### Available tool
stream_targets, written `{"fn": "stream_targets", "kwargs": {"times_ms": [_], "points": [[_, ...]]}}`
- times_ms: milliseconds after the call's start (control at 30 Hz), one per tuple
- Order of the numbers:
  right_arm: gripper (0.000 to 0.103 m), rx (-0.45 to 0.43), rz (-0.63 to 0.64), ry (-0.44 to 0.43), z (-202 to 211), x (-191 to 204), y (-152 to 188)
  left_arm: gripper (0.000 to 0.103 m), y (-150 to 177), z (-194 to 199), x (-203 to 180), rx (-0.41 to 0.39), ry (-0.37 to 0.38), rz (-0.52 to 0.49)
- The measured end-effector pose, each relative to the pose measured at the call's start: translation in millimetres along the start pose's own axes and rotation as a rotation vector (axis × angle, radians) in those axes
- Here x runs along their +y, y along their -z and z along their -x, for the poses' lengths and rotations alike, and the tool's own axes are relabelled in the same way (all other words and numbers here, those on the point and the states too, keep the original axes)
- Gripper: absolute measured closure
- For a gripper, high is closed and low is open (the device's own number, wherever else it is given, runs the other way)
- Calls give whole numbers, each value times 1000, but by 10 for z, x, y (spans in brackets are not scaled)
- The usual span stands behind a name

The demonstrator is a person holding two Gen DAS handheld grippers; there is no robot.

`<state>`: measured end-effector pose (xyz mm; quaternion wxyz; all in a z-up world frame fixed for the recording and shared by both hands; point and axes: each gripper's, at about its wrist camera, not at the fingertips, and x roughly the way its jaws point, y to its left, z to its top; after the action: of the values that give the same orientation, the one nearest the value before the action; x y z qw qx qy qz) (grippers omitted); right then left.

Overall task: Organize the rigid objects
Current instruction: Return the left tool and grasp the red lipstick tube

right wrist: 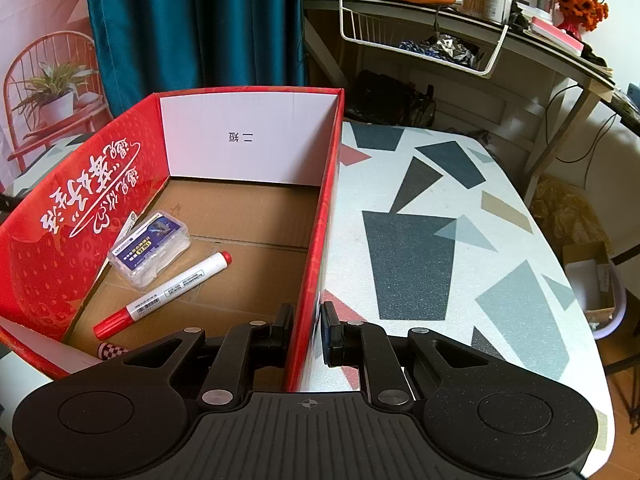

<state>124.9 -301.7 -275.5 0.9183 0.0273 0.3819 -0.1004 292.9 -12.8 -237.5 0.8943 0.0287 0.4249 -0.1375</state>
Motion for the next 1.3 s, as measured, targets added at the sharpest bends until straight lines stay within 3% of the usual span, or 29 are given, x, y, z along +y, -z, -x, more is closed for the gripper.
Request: {"fn": "stream_targets", "kwargs": {"times_ms": [267,533,700,833,1033,1133,1167,1200,1300], "points": [[90,2,3,1,-3,4,-4,67,169,-202,-65,63,-1,16],[90,2,2,0,-4,4,-2,67,370,-142,-65,90,-14,-30],[90,3,2,1,-3,6,-8,66,388,-125,108,101,-64,9],[89,3,3,1,-3,5,-7,55,363,-103,233,96,-97,42],[89,4,3,1,-2,8,-10,55,272,-161,286,70,-119,33],[89,4,3,1,-2,8,-12,55,246,-287,263,93,-120,12],[89,4,3,1,-2,9,-14,62,241,-299,248,80,-131,0],[89,5,4,2,-2,9,-11,77,234,-303,232,79,-127,-8],[89,5,6,2,4,12,0,79,252,-245,183,76,-113,-13]]}}
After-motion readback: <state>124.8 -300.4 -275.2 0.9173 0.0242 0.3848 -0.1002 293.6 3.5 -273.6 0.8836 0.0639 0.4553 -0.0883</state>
